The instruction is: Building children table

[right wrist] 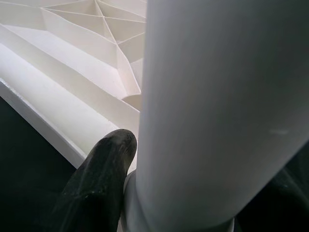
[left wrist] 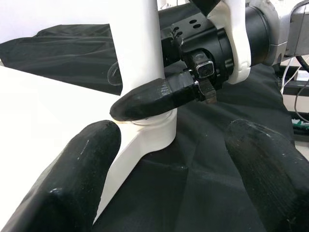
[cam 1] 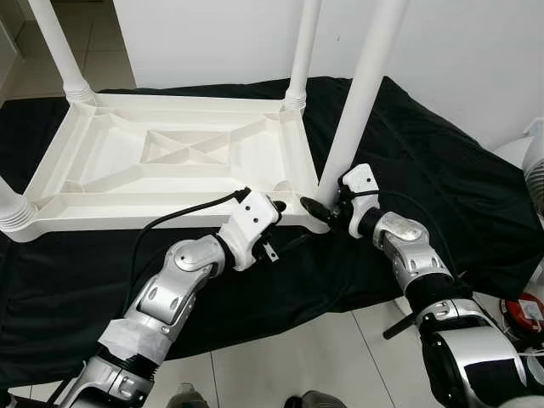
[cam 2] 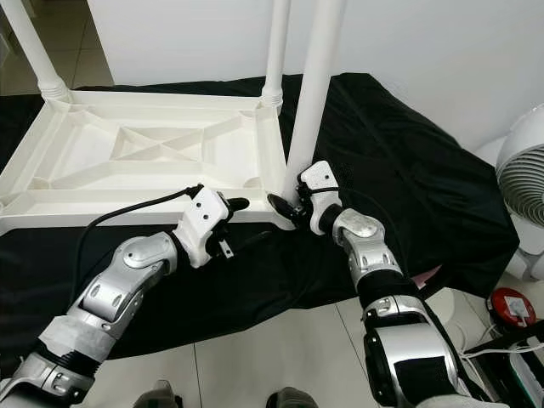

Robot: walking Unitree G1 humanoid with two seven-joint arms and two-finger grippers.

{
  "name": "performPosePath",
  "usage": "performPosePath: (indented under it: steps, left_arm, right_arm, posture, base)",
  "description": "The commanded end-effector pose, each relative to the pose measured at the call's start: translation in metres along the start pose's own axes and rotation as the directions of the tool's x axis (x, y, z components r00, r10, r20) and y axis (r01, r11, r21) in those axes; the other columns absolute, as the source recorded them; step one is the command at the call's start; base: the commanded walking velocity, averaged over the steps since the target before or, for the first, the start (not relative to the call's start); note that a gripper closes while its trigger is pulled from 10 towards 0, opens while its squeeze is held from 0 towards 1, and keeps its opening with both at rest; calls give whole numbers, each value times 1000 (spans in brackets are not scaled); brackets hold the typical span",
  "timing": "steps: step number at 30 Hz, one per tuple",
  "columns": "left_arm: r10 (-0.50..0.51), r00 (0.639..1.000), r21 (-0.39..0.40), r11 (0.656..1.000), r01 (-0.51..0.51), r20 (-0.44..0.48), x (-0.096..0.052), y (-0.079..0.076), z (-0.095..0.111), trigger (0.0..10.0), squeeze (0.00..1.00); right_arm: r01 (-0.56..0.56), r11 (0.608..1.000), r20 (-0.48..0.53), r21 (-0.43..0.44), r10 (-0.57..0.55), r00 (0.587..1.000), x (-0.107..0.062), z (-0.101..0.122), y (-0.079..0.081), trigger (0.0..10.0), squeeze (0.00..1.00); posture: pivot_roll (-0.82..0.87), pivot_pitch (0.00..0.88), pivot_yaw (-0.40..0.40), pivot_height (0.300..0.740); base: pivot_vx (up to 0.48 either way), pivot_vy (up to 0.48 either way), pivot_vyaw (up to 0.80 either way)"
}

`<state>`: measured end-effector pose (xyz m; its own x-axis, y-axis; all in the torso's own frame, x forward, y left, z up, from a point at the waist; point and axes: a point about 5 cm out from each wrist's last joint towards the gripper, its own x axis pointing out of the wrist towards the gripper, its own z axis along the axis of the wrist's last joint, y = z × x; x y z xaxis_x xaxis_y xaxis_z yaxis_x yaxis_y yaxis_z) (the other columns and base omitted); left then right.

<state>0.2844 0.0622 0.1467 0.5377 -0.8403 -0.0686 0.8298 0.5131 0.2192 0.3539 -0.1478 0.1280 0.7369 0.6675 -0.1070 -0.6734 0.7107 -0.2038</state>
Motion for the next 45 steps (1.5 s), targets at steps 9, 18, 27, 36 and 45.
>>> performPosePath:
  steps: [9, 18, 27, 36, 45]
  left_arm:
    - [5, 1000, 4, 1000, -5, -19, -3, 0, -4, 10000, 0]
    - [15, 999, 26, 1000, -15, -30, -2, 5, -6, 10000, 0]
    - [-17, 1000, 36, 999, 18, -19, 4, 5, -2, 10000, 0]
    - [-17, 1000, 45, 999, 18, -11, 7, 7, 0, 10000, 0]
    - [-4, 1000, 41, 999, 5, -14, 3, 7, -2, 10000, 0]
  right_arm:
    - [183, 983, -47, 17, -182, 982, -4, -7, 5, 10000, 0]
    - [504, 853, -82, 132, -497, 864, -12, -5, 28, 10000, 0]
    - [661, 732, -130, 164, -648, 750, -12, 7, 58, 10000, 0]
    - [646, 742, -130, 180, -633, 763, -12, 14, 60, 10000, 1000]
    - [535, 823, -62, 188, -534, 843, -19, 13, 55, 10000, 322]
  posture:
    - [56, 0, -51, 740]
    - [36, 0, -45, 740]
    - [16, 0, -26, 740]
    - [30, 0, -30, 740]
    - [32, 0, -35, 740]
  base:
    - [0, 0, 0]
    - [0, 0, 0]
    - [0, 0, 0]
    - [0, 0, 0]
    - [0, 0, 0]
